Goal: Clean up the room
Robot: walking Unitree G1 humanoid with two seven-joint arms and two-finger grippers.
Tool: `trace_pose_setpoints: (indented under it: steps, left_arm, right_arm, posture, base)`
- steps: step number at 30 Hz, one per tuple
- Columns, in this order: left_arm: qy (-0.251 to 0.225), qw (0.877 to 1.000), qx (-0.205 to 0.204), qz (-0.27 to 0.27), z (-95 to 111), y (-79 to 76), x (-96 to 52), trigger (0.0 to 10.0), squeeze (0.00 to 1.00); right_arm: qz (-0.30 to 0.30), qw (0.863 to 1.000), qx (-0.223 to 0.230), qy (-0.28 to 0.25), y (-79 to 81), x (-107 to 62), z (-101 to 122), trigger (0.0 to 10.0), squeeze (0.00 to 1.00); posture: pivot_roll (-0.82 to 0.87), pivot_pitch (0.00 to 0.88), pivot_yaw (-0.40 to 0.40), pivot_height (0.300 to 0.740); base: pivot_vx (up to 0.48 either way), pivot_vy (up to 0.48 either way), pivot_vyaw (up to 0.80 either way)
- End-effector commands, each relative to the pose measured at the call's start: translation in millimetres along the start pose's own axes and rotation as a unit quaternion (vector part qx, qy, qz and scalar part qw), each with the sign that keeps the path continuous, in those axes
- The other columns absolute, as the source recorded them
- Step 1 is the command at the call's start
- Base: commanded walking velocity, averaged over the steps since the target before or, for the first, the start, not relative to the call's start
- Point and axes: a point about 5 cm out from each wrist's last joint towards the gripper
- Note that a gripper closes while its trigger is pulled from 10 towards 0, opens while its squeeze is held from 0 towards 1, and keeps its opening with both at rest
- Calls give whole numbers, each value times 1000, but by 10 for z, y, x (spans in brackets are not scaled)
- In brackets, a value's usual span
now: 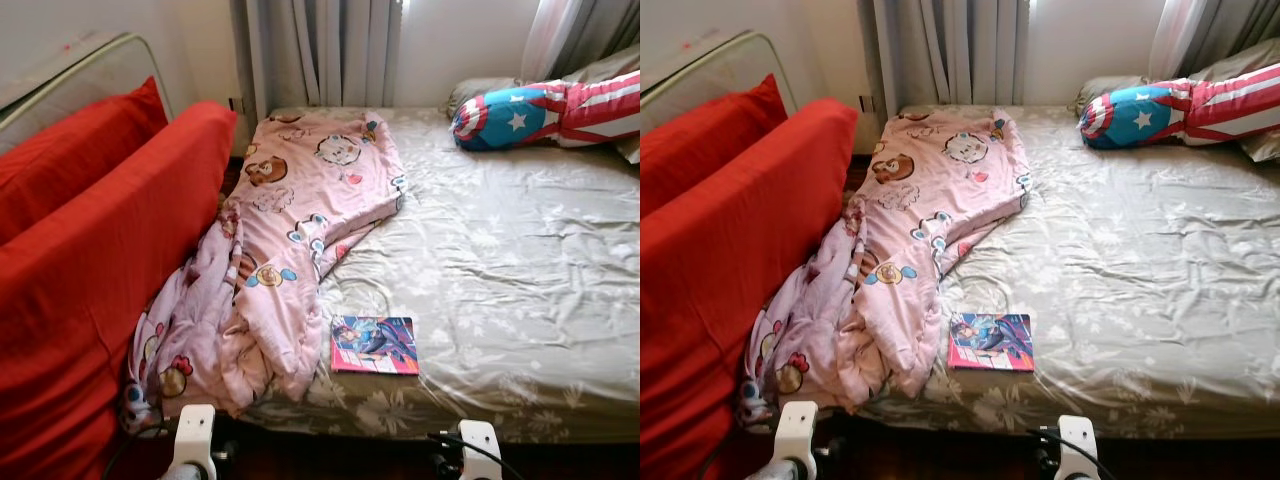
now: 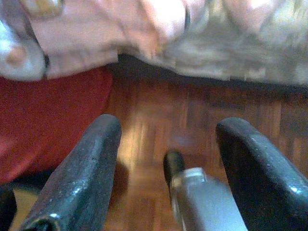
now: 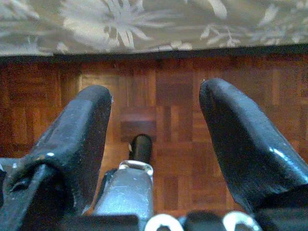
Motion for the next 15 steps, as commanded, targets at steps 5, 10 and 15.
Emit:
trace_pose_setpoints:
  steps: [5,10,15]
  left_arm:
    - [19,1000,3,-2,-116,9,-31,10000,0]
    - [23,1000,1,2,-156,32,-46,10000,0]
    - [36,999,-1,6,-223,57,-68,10000,0]
  right_arm:
    - [5,1000,-11,-1,16,3,11,10000,0]
    - [7,1000,-11,0,16,2,10,10000,0]
    - [13,1000,-10,-3,19,-1,2,10000,0]
  posture:
    - [12,0,10,740]
    - [15,0,9,740]
    - [3,0,9,740]
  base:
    - [301,0,480]
    - [301,0,579]
    - [302,0,0]
Point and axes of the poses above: a point about 5 cm out from each wrist's last joint towards the gripper, its own x axis pointing out of the wrist towards the gripper, its own z axis along the axis of the wrist's last joint, y = z × x, and after that the axes turned 1 degree about -x, right-handed
